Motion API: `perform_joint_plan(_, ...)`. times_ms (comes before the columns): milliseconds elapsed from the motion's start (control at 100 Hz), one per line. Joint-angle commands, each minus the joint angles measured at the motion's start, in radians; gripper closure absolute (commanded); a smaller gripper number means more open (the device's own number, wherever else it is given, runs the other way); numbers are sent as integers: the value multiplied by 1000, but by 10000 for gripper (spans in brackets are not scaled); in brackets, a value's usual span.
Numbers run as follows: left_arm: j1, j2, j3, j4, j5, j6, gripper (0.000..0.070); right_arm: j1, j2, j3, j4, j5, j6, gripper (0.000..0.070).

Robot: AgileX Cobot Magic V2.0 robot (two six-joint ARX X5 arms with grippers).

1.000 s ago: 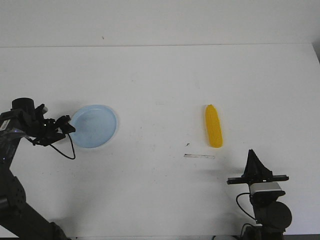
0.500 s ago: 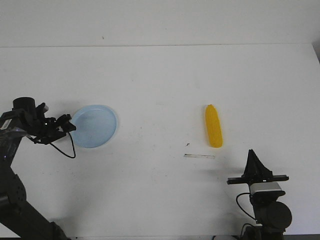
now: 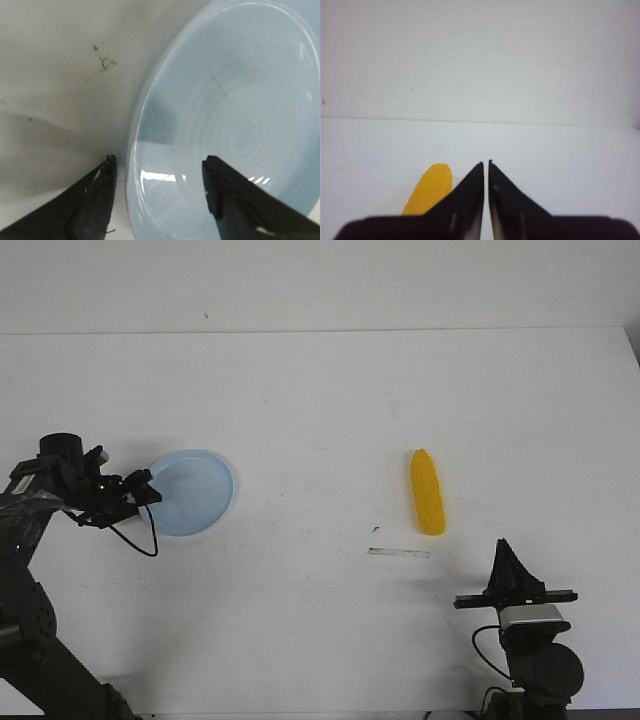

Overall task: Place corn on plate with both arms
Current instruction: 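Hook the left gripper fingers over the plate rim nearest the robot, then push the blue plate with the left gripper toward the yellow corn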

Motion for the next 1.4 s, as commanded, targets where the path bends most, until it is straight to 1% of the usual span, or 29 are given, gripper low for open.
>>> perform_joint_plan(0, -6, 42, 12, -2, -2, 0, 394, 1, 1, -1, 10, 1, 6, 687)
perform_joint_plan(140, -10, 42, 12, -1, -2, 1, 526, 1, 1, -1, 10, 2, 6, 686)
perform_joint_plan(220, -10, 42, 12, -1, -2, 1, 565, 1, 2, -1, 10, 2, 6, 687)
perform_joint_plan(340, -10, 42, 12, -2, -2, 1, 668, 1, 2, -1, 10, 2, 6, 687)
perform_joint_plan(400, -10, 42, 12, -2, -2, 1, 700, 1, 2, -1, 10, 2, 6, 687)
perform_joint_plan(530, -10, 42, 12, -4, 6, 2, 700, 1, 2, -1, 10, 2, 6, 686)
perform_joint_plan(730, -11, 27, 12, -8, 118, 5, 700, 1, 2, -1, 10, 2, 6, 686)
perform_joint_plan(890, -29, -19, 12, -8, 121, 1, 700, 1, 2, -1, 10, 2, 6, 686)
perform_joint_plan(1040, -92, -60, 12, -3, 120, -5, 700, 1, 2, -1, 10, 2, 6, 686)
perform_joint_plan(1130, -155, -72, 12, 7, 112, -39, 700, 1, 2, -1, 10, 2, 6, 686)
perform_joint_plan(1270, -282, -72, 12, 51, 97, -120, 699, 1, 2, -1, 10, 2, 6, 687)
perform_joint_plan(1390, -400, -72, 12, 119, 11, -220, 699, 1, 2, -1, 10, 2, 6, 687)
